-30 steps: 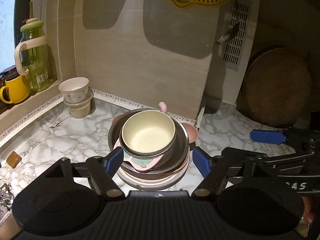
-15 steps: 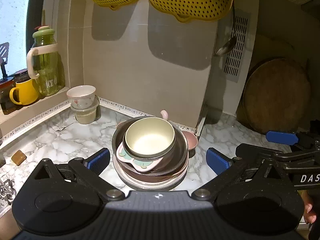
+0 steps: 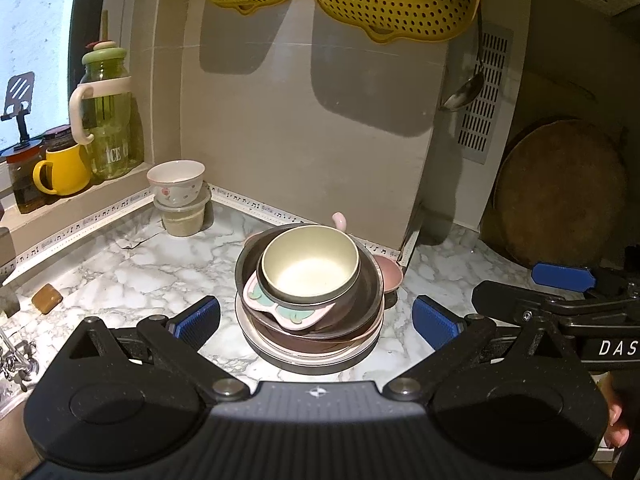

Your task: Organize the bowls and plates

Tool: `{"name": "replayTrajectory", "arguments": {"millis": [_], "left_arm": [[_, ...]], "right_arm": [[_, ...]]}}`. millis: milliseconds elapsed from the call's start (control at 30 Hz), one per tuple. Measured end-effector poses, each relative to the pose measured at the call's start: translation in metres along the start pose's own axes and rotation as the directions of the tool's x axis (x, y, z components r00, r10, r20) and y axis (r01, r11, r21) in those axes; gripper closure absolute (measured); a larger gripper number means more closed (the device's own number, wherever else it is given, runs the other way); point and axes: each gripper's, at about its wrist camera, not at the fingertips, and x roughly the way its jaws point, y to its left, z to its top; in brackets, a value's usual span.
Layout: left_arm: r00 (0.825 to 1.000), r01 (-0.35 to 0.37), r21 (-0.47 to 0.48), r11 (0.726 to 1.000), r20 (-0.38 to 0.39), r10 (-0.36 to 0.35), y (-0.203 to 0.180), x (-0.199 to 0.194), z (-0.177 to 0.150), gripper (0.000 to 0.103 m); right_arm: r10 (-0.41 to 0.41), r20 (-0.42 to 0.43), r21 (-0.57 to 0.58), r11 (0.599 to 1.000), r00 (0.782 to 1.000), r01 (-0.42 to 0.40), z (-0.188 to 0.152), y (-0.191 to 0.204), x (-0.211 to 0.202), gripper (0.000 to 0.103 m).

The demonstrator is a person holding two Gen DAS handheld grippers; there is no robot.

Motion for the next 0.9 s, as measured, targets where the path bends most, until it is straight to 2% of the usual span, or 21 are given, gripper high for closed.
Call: {"name": "replayTrajectory", "arguments": {"millis": [900], "left_arm": [[1.0,0.008,-0.005,1.0,-0.028,-0.009,0.0006,0.0062,-0.0002,0.0]], "right_arm": [[-0.002,-0.027,0.022,1.0,1.0,0.002,0.0003,-0.0024,0.004,0.0]]}}
